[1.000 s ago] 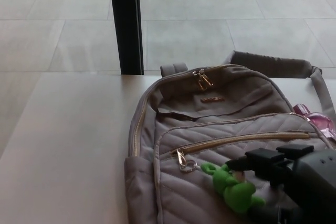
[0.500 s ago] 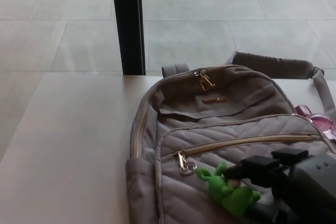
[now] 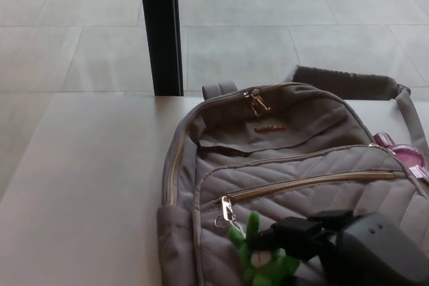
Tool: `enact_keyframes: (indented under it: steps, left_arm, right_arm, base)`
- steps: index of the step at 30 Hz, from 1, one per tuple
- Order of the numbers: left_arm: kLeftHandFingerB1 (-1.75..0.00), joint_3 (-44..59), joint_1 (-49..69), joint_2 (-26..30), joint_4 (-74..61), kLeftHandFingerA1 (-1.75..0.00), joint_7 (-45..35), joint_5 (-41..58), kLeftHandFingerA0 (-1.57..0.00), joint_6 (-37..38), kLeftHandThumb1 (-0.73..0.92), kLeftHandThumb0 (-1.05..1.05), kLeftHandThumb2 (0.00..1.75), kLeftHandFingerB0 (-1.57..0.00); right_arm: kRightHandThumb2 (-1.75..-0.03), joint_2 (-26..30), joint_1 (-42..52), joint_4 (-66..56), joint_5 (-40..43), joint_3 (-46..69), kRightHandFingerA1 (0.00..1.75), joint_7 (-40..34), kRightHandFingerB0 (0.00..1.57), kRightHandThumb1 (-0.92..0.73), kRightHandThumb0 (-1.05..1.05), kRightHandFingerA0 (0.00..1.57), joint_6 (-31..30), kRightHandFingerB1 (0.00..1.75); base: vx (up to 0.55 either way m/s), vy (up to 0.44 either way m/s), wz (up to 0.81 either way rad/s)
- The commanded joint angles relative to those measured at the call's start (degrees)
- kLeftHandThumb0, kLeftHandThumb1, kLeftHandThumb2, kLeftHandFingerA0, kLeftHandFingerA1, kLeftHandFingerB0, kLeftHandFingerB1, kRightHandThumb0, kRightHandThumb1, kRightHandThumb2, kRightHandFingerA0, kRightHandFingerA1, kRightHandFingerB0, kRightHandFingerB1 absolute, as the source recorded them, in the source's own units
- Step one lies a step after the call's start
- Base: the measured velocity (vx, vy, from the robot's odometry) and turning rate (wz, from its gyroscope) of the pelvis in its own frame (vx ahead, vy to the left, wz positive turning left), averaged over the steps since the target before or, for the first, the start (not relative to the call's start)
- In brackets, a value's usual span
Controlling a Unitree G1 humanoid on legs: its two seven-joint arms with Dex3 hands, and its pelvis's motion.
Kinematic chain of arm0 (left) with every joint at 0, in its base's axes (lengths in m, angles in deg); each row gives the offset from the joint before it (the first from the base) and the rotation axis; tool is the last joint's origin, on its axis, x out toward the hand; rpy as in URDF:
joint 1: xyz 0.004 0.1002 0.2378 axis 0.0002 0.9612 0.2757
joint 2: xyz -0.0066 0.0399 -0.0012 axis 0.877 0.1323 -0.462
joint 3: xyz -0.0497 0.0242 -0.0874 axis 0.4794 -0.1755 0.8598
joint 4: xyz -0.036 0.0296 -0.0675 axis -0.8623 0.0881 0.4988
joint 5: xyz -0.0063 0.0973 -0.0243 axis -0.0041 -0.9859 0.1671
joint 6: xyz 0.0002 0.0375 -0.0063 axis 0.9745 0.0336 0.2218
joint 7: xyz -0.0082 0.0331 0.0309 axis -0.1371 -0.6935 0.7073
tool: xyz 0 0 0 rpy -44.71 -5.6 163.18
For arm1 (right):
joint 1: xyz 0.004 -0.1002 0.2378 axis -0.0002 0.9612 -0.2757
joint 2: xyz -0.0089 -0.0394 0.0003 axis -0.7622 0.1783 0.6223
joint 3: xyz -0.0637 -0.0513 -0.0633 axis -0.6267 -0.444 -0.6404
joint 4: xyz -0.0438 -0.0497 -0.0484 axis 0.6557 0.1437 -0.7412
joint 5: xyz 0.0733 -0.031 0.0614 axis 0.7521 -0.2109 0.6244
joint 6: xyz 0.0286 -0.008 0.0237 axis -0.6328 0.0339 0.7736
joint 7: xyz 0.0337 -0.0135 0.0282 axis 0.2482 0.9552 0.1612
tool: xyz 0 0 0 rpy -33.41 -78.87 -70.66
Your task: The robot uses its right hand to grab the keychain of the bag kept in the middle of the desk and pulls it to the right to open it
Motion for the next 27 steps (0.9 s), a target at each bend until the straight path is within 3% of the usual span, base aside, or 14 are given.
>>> enact_keyframes:
  steps: [1,2,6,7,8,9,11,18,20,21,22,25,26,27]
  left_arm:
    - [-0.44,-0.34,-0.13,0.48,-0.25,-0.54,0.27,0.13,-0.50,1.16,0.92,-0.89,0.85,-0.39]
    - [-0.52,-0.15,-0.42,0.60,-0.26,-0.62,-0.11,0.45,-0.49,0.70,0.81,-0.83,1.21,-0.36]
    - [-0.43,-0.67,-0.73,0.88,-0.11,-0.53,0.83,-0.14,-0.53,0.71,0.92,-0.91,0.85,-0.41]
    - [-0.43,-0.58,-0.89,1.08,-0.23,-0.54,0.52,0.05,-0.53,0.54,0.92,-0.92,0.85,-0.42]
    - [-0.52,-0.56,-0.86,1.17,-0.58,-0.60,0.42,0.18,-0.49,0.39,0.81,-0.81,1.21,-0.37]
    - [-0.42,-0.69,-0.92,1.31,-0.78,-0.54,0.27,0.09,-0.54,0.51,0.92,-0.91,0.88,-0.39]
    - [-0.50,-1.02,-1.05,1.55,-0.95,-0.60,0.19,-0.19,-0.51,0.70,0.85,-0.85,1.24,-0.35]
    - [-0.43,-1.03,-2.27,1.86,-0.54,-0.50,0.67,0.11,-0.49,-0.83,0.92,-0.89,0.80,-0.42]
    - [-0.43,-1.18,-2.10,1.91,-0.70,-0.50,0.47,0.01,-0.49,-0.50,0.92,-0.89,0.80,-0.42]
    - [-0.53,-1.29,-2.06,2.01,-0.63,-0.59,0.60,-0.11,-0.47,-0.42,0.80,-0.82,1.19,-0.38]
    - [-0.40,-1.05,-2.12,1.97,-0.60,-0.51,0.44,0.23,-0.53,-0.64,0.92,-0.88,0.83,-0.43]
    - [-0.44,-0.93,-2.25,1.95,-0.39,-0.53,0.30,0.39,-0.54,-0.60,0.92,-0.92,0.84,-0.45]
    - [-0.53,-1.03,-2.24,1.97,-0.31,-0.60,0.39,0.26,-0.50,-0.51,0.81,-0.83,1.20,-0.40]
    - [-0.53,-1.04,-2.23,1.95,-0.30,-0.60,0.47,0.25,-0.50,-0.51,0.81,-0.83,1.20,-0.40]
  right_arm:
    - [-0.75,0.99,1.47,1.85,-3.41,-2.84,1.75,3.09,0.82,-0.71,-0.35,0.99,0.92,0.52]
    - [-0.79,1.17,1.47,1.66,-4.36,-3.08,1.75,3.46,0.85,-0.68,-0.32,1.00,0.64,0.51]
    - [-1.03,1.50,1.74,1.62,-5.23,-3.16,1.75,3.05,0.93,-0.61,-0.27,1.01,1.34,0.68]
    - [-1.13,1.51,1.75,1.70,-5.57,-3.19,1.69,3.06,0.97,-0.57,-0.24,1.02,1.30,0.88]
    - [-1.13,1.51,1.96,2.38,-5.62,-2.98,1.50,1.58,0.96,-0.50,-0.28,1.21,2.35,1.08]
    - [-1.04,1.42,2.10,2.57,-5.75,-2.79,1.75,0.83,0.86,-0.53,-0.27,0.97,2.76,1.30]
    - [-1.15,0.97,2.55,2.82,-7.43,-2.55,1.75,-0.94,0.76,-0.52,-0.25,0.92,3.26,1.68]
    - [-1.19,1.29,3.31,3.37,-11.88,-1.16,1.75,-4.33,0.75,-0.57,-0.32,0.86,4.55,1.55]
    - [-1.19,1.33,3.34,3.62,-12.25,-0.76,1.75,-5.13,0.75,-0.57,-0.32,0.86,5.15,1.55]
    - [-1.14,1.74,3.14,3.30,-12.21,-0.19,1.75,-4.69,0.74,-0.60,-0.32,0.86,5.35,1.52]
    - [-1.20,1.43,3.20,3.38,-11.74,0.09,1.75,-5.10,0.75,-0.56,-0.34,0.87,5.55,1.56]
    - [-1.33,0.76,3.25,3.13,-10.31,0.80,1.75,-4.87,0.76,-0.50,-0.35,0.90,5.48,1.63]
    - [-1.31,0.44,3.23,3.63,-10.09,0.92,1.75,-6.30,0.78,-0.50,-0.35,0.92,6.26,1.62]
    - [-1.31,0.20,3.19,4.11,-10.23,0.99,1.75,-7.44,0.78,-0.50,-0.35,0.92,6.97,1.62]
  base:
    - [0.00,0.000,0.00]
    - [0.00,0.000,0.00]
    - [0.00,0.000,0.00]
    - [0.00,0.000,0.00]
    - [0.00,0.000,0.00]
    - [0.00,0.000,0.00]
    - [0.00,0.000,0.00]
    - [0.00,0.000,0.00]
    - [0.00,0.000,0.00]
    - [0.00,0.000,0.00]
    - [0.00,0.000,0.00]
    - [0.00,0.000,0.00]
    - [0.00,0.000,0.00]
    - [0.00,0.000,0.00]
